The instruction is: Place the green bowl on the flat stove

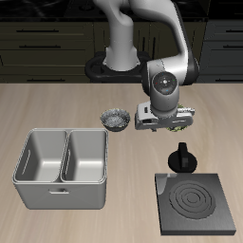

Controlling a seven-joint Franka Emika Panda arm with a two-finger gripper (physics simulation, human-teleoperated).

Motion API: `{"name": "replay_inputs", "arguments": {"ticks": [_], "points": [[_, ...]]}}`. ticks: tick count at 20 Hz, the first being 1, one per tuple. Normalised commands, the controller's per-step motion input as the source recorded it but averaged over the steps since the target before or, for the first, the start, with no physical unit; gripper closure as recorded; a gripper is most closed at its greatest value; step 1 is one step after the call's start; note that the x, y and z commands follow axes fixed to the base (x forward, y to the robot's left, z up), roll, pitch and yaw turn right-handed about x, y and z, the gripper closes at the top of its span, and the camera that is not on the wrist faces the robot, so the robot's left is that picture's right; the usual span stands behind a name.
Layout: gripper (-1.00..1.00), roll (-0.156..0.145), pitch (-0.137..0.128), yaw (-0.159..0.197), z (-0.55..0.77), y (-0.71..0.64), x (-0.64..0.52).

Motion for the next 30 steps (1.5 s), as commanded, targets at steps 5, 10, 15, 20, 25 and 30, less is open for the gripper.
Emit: {"name": "replay_inputs", "arguments": {"ticks": [5,10,15,20,25,30], "points": [[1.0,0.017,-0.011,-0.007,0.06,0.0,-0.01],[1.0,0.029,-0.043,-0.034,0.19,-0.06,-0.01],[1.0,0.016,-0.034,-0.006,0.22,-0.05,0.07],[1.0,-0.011,-0.118,0.014,0.64,-0.1,0.06],[1.0,-0.017,-0.127,0.025,0.69,0.0,-0.01],[1.0,-0.027,-0.149,-0.001,0.75,-0.05,-0.07]]}}
